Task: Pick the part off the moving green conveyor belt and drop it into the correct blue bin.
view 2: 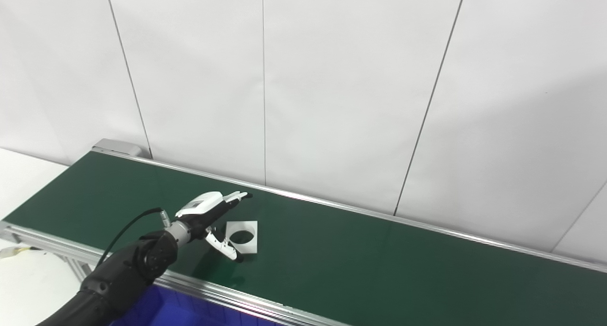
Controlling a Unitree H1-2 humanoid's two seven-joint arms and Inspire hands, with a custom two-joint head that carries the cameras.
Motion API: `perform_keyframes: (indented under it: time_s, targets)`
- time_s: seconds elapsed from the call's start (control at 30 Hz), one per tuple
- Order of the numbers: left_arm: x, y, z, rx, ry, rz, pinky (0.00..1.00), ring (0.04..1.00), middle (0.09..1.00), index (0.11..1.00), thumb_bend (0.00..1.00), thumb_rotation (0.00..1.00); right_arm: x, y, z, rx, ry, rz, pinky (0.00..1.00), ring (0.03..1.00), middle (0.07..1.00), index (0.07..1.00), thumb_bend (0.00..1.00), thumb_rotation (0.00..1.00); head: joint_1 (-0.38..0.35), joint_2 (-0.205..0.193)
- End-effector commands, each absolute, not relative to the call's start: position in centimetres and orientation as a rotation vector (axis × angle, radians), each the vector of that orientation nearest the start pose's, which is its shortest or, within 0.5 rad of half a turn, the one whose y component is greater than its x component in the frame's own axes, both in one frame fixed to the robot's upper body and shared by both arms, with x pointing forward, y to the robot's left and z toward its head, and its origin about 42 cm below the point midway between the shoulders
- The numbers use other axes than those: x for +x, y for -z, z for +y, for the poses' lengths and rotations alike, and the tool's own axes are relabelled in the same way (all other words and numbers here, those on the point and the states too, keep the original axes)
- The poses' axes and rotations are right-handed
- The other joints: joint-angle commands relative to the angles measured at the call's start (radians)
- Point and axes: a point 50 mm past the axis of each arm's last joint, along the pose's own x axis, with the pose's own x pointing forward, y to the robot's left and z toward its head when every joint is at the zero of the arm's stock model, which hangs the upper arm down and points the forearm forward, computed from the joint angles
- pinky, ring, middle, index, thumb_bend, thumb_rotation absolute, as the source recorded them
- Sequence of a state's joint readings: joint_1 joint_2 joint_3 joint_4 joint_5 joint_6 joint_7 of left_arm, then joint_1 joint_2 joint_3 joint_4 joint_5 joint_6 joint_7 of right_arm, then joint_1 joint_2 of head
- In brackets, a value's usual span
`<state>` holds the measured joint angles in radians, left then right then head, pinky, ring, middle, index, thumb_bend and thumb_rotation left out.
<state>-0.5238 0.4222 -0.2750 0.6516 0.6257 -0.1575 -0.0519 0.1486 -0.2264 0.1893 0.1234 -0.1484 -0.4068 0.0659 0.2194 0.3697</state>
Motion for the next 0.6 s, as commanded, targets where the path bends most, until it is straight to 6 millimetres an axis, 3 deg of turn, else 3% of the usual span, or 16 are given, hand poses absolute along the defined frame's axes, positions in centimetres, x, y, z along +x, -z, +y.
perform_keyframes:
  time_s: [0.0,0.17,0.27,0.43,0.57]
  targets:
    - [45.9,-14.6,29.6,1.175,0.267,-0.059,0.93,0.972,1.000,0.955,0.79,0.11,21.9,-6.3,-23.7,-0.323,-0.302,-0.214,0.90,0.908,0.922,0.955,0.93,0.82,-0.002,0.002]
    - [45.7,-13.2,28.2,1.157,0.299,-0.057,0.87,0.944,0.980,0.935,0.78,0.06,21.7,-6.5,-23.7,-0.314,-0.296,-0.219,0.91,0.913,0.923,0.964,0.94,0.81,-0.001,0.008]
    - [45.4,-12.4,27.3,1.136,0.307,-0.081,0.75,0.861,0.899,0.881,0.72,0.00,21.5,-6.6,-23.7,-0.311,-0.293,-0.220,0.92,0.924,0.930,0.966,0.95,0.82,-0.001,0.010]
    - [45.0,-11.2,25.9,1.050,0.268,-0.128,0.71,0.802,0.840,0.829,0.68,0.00,21.4,-6.6,-23.8,-0.301,-0.289,-0.221,0.93,0.923,0.931,0.970,0.95,0.82,-0.004,0.016]
    - [44.9,-10.3,24.6,0.959,0.246,-0.179,0.65,0.713,0.750,0.726,0.62,0.00,21.3,-6.7,-23.8,-0.292,-0.283,-0.222,0.93,0.938,0.941,0.974,0.97,0.83,-0.005,0.021]
